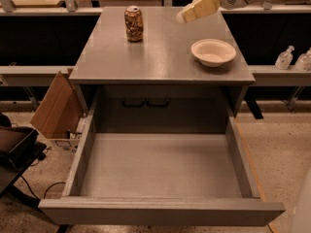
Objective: Place orange can into top drawer
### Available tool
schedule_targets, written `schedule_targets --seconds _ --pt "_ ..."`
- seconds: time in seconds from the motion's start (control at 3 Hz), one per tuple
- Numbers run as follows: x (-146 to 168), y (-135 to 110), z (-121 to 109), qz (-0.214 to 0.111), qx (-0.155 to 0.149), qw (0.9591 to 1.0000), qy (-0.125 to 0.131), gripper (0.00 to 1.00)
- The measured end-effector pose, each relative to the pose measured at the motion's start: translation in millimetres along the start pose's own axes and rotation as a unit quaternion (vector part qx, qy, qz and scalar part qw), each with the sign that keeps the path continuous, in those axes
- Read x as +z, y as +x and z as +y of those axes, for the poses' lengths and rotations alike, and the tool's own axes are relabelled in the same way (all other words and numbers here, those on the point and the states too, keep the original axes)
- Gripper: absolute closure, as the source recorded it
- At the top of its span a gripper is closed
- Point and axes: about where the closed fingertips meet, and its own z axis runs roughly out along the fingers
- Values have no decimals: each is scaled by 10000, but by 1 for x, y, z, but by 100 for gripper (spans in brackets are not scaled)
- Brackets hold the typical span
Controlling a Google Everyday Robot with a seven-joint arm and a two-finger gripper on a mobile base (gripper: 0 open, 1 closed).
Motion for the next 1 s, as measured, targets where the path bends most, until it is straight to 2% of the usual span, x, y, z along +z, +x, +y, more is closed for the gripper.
schedule_targets --seconds 0.33,0.67,1.0 --pt "4 1 1 14 10 10000 29 0" --pt "71 4 10 -288 156 9994 -124 0" --pt "118 8 17 -302 171 9992 -178 0"
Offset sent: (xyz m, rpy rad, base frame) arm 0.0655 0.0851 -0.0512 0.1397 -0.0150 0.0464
